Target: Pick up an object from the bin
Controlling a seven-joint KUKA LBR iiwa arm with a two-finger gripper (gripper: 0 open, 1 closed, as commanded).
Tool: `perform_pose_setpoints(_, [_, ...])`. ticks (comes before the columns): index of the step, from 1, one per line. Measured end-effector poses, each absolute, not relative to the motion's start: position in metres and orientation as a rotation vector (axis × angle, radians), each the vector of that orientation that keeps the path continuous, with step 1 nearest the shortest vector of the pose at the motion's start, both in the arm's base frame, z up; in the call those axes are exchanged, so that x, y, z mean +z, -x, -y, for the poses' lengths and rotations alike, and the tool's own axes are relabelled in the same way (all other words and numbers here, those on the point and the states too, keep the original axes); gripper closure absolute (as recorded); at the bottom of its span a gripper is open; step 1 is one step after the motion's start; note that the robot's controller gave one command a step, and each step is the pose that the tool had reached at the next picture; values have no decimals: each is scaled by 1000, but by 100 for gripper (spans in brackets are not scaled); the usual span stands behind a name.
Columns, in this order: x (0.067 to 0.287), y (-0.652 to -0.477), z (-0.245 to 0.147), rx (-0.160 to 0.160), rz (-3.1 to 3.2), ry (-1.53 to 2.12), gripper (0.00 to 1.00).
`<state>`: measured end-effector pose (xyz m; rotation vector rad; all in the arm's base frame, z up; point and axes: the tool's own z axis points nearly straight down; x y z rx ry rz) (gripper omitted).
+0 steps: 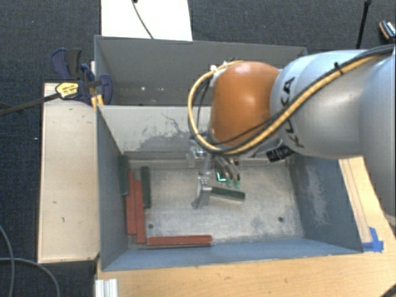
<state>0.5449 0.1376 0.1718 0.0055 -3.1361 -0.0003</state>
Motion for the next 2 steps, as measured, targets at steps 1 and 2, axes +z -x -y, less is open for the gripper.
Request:
perform_pose_setpoints(1, [208,-582,-116,-1,3141,-218,0])
perform_pose_setpoints(2, [66,-544,-37,1,3114,-361,0])
